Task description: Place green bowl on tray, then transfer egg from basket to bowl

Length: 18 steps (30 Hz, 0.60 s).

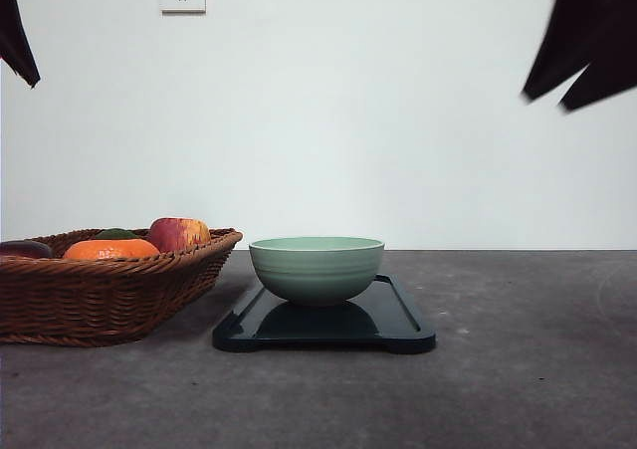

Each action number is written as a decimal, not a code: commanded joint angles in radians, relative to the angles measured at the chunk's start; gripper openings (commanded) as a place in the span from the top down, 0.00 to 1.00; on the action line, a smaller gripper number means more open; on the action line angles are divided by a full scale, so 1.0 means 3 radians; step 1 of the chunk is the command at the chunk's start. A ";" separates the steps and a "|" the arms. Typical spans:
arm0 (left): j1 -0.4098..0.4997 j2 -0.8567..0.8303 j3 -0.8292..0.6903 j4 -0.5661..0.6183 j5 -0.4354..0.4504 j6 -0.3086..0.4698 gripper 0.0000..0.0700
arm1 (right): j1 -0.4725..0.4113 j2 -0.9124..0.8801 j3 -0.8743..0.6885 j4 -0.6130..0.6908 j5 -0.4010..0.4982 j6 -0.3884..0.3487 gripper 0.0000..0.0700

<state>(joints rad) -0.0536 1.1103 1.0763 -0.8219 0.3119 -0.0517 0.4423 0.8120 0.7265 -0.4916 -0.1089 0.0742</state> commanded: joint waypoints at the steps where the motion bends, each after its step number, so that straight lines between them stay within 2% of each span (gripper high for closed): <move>1: -0.0003 0.0033 0.0081 0.0021 0.0009 0.0034 0.56 | 0.0017 -0.0112 0.0013 -0.0072 0.0059 -0.0036 0.63; 9: -0.0068 0.0049 0.0081 0.0067 0.0009 0.0033 0.56 | 0.0018 -0.0410 0.0013 -0.0381 0.0127 -0.0034 0.63; 15: -0.0218 0.0118 0.0103 0.0179 -0.0035 -0.0015 0.56 | 0.0018 -0.0394 0.0013 -0.0382 0.0127 -0.0036 0.63; 18: -0.0304 0.0206 0.0163 0.0192 -0.0173 -0.0036 0.56 | 0.0018 -0.0394 0.0013 -0.0339 0.0127 -0.0036 0.63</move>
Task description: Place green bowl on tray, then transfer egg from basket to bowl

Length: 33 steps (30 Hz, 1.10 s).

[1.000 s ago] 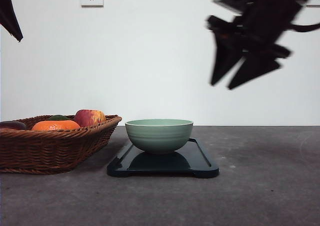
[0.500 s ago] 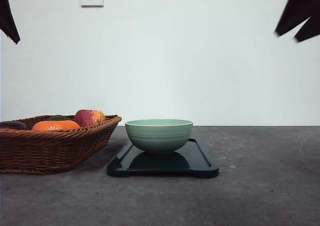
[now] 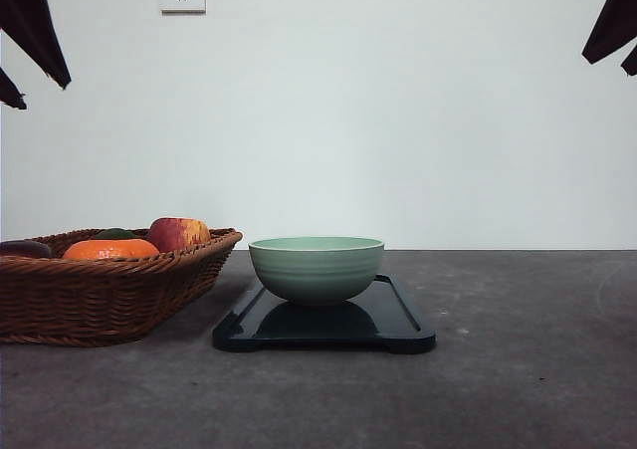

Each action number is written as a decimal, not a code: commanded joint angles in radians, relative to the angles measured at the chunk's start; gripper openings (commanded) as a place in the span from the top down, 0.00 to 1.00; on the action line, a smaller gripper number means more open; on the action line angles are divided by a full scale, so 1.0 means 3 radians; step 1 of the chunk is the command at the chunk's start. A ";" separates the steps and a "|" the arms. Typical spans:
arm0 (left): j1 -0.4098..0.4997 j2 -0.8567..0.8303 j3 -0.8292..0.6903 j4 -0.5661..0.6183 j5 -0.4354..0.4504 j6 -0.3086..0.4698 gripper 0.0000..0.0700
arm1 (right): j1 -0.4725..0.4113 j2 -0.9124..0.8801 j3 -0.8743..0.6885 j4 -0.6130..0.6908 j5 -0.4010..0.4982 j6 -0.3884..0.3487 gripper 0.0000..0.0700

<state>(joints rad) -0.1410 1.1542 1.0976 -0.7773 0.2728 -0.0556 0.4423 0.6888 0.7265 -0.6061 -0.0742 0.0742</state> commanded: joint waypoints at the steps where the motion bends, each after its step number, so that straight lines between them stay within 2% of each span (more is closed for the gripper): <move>1: -0.0039 0.0100 0.0122 0.0043 -0.0099 -0.0026 0.56 | 0.0018 0.0017 0.0013 0.0063 0.0010 -0.0035 0.63; 9: -0.0276 0.0647 0.0523 0.0026 -0.0472 -0.0037 0.55 | 0.0020 0.0017 0.0013 0.0173 -0.0002 -0.0036 0.63; 11: -0.0325 0.0804 0.0611 0.0038 -0.0547 -0.0058 0.47 | 0.0020 0.0017 0.0013 0.0173 -0.0001 -0.0034 0.63; 12: -0.0347 0.0886 0.0653 0.0035 -0.0599 -0.0068 0.40 | 0.0020 0.0017 0.0013 0.0172 -0.0002 -0.0033 0.63; 14: -0.0387 0.1030 0.0715 0.0046 -0.0686 -0.0081 0.36 | 0.0020 0.0017 0.0012 0.0173 -0.0003 -0.0032 0.63; 16: -0.0414 0.1161 0.0746 0.0074 -0.0715 -0.0081 0.39 | 0.0020 0.0017 0.0013 0.0173 -0.0003 -0.0033 0.63; 33: -0.0426 0.1927 0.0749 0.0528 -0.0986 -0.0078 0.39 | 0.0020 0.0033 0.0013 0.0186 -0.0007 -0.0033 0.63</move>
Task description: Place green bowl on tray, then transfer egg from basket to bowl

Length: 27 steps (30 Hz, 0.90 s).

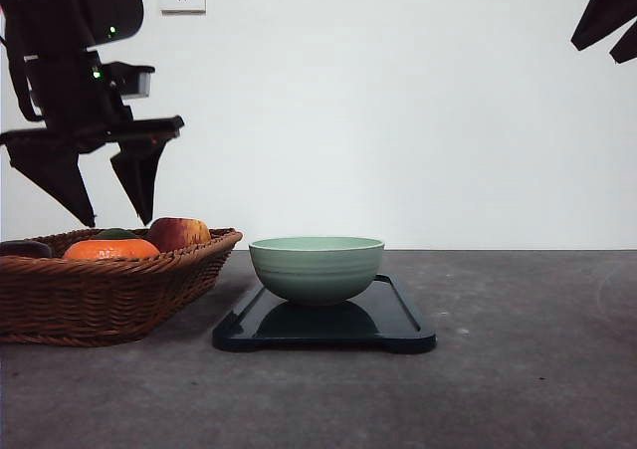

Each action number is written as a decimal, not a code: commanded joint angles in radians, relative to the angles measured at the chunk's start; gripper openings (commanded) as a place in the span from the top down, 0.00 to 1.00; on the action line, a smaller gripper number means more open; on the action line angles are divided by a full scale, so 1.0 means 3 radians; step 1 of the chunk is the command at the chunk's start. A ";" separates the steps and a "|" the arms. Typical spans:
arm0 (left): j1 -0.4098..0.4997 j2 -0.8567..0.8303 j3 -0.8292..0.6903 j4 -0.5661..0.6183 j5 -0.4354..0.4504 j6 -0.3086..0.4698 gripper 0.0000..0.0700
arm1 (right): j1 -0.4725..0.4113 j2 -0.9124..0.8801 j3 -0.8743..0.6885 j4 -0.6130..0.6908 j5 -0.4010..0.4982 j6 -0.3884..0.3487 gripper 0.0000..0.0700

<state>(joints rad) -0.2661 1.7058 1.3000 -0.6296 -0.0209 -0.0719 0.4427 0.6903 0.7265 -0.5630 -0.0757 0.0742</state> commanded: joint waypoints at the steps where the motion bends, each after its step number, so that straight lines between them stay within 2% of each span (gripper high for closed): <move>1: -0.0009 0.0121 0.0075 0.0059 -0.0007 -0.0024 0.39 | 0.0019 0.0032 0.0013 0.0048 -0.0001 -0.0033 0.63; 21: 0.0038 0.0527 0.0075 0.0105 -0.0021 -0.0025 0.40 | 0.0019 0.0050 0.0013 0.0183 -0.0003 -0.0024 0.63; 23: 0.0038 0.0527 0.0075 0.0122 -0.0021 -0.0025 0.46 | 0.0019 0.0050 0.0013 0.0182 -0.0001 -0.0024 0.63; 25: 0.0038 0.0527 0.0075 0.0140 -0.0021 -0.0026 0.59 | 0.0019 0.0050 0.0013 0.0182 -0.0001 -0.0024 0.63; 27: 0.0038 0.0527 0.0075 0.0151 -0.0021 -0.0027 0.68 | 0.0019 0.0050 0.0013 0.0181 -0.0001 -0.0024 0.63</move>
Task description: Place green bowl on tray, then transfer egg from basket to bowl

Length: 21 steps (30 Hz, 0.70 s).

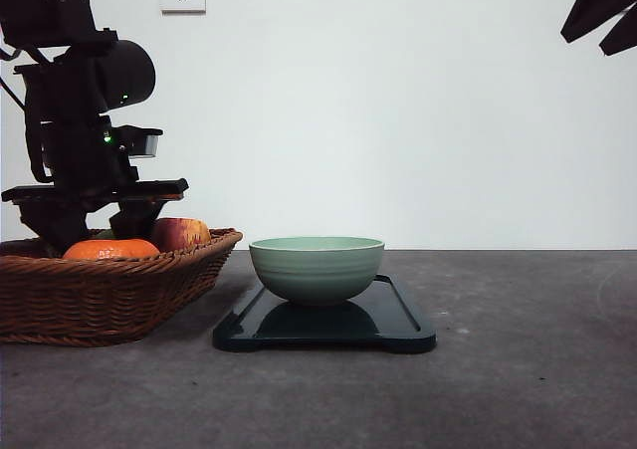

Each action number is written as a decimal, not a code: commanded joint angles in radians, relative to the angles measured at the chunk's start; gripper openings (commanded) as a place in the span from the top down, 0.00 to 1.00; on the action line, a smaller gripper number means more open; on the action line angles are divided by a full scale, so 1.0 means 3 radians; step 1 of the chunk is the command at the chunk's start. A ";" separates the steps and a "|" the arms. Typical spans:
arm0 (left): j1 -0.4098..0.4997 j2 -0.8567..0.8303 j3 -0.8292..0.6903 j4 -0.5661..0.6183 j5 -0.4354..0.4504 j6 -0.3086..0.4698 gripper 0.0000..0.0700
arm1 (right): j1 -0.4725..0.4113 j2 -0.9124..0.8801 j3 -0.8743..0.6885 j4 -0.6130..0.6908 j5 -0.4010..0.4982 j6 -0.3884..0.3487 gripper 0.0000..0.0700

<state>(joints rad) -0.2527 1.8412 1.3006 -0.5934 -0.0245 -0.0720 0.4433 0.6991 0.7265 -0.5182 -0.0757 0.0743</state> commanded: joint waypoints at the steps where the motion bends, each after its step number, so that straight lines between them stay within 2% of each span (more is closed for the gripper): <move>1: -0.0006 0.0076 0.0073 0.0035 -0.0009 -0.0026 0.70 | 0.0017 0.0020 0.0013 0.0032 -0.0001 -0.0025 0.63; 12: -0.0006 -0.0029 0.0155 -0.0078 -0.0009 -0.0025 0.70 | 0.0017 0.0020 0.0013 0.0032 0.0008 -0.0025 0.63; 21: -0.0006 -0.0435 0.0515 -0.0609 -0.0009 -0.0024 0.70 | 0.0017 0.0020 0.0013 0.0033 0.0022 -0.0026 0.63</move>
<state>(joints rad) -0.2527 1.7108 1.4266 -0.7674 -0.0245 -0.0723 0.4431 0.6991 0.7265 -0.5182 -0.0742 0.0746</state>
